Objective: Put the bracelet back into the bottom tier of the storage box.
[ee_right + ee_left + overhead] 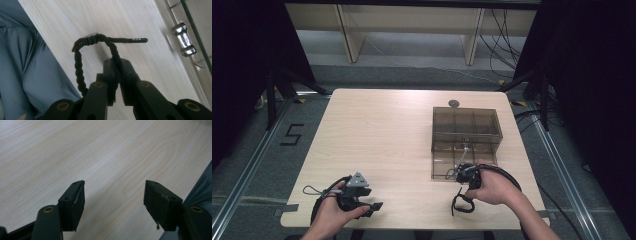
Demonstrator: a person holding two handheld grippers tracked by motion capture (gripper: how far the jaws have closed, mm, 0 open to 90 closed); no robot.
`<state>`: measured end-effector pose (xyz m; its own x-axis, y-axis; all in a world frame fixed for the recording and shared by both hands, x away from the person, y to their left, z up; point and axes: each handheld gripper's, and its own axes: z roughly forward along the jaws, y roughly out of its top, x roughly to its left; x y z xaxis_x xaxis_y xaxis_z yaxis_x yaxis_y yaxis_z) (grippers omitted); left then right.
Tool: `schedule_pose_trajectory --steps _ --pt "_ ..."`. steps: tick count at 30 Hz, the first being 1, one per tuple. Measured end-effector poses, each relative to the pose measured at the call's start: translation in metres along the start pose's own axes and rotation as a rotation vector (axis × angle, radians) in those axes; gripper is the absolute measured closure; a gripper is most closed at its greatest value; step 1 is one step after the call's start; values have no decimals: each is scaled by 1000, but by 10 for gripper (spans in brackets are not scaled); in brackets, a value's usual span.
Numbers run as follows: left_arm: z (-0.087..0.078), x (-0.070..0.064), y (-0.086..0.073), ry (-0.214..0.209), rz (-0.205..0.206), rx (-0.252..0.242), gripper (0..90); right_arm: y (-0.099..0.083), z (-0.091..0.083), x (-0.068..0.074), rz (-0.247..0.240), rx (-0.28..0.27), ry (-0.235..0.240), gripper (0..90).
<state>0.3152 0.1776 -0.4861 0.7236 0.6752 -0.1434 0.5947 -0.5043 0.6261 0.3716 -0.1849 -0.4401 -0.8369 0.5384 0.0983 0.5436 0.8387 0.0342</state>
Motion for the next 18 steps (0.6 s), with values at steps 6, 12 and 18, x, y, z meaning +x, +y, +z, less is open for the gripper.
schedule_pose_trajectory --steps 6,12,18 --pt "0 0 0 0 1 3 334 -4 -2 -2 10 11 -1 845" --pt "0 0 0 -1 4 4 335 -9 -3 -3 30 -12 13 845" --pt "0 0 0 -1 2 5 335 -13 -7 -5 68 6 1 845"
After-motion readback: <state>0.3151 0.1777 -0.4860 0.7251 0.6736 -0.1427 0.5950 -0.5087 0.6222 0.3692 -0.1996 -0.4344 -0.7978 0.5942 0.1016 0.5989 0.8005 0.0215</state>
